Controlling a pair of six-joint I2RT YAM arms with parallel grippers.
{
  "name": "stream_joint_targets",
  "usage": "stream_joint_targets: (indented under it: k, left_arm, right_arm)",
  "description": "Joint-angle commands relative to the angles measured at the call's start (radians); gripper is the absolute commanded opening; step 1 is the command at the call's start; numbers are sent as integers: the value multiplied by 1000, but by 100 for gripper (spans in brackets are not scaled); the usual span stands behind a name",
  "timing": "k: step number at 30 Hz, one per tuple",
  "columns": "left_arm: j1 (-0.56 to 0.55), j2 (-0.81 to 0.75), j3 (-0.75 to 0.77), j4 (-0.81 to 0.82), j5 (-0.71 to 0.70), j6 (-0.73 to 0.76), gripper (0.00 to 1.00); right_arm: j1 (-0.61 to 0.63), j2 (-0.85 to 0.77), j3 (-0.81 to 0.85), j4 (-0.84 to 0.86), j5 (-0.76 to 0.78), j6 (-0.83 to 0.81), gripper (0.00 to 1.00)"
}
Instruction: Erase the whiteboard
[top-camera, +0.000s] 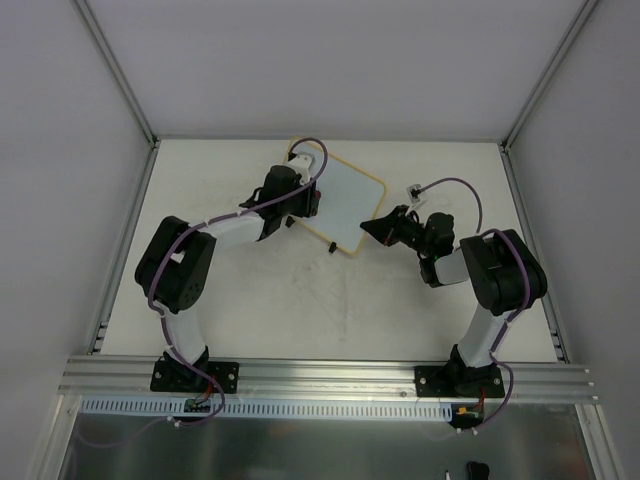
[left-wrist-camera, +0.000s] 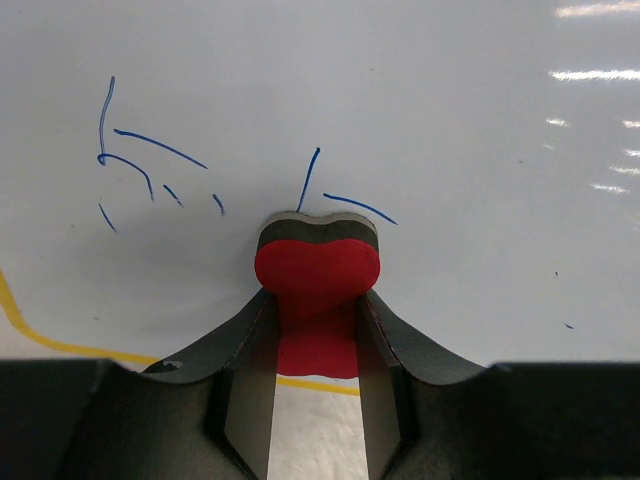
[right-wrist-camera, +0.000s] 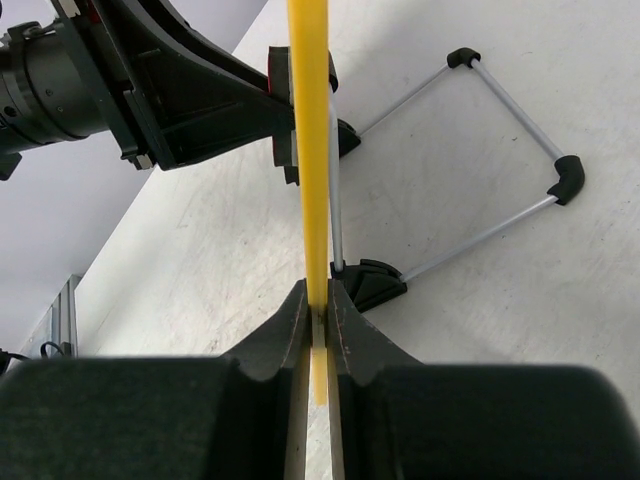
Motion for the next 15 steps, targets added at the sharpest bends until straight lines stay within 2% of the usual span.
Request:
stream_joint_targets:
  k: [1, 15]
  left_arm:
    - [-3, -1, 36, 21, 40, 0, 0]
    - [-195, -15, 13, 64, 23, -28, 0]
  right_arm:
    - [13, -11, 8, 236, -51, 11, 0]
    - [13, -5, 11, 236, -54, 13, 0]
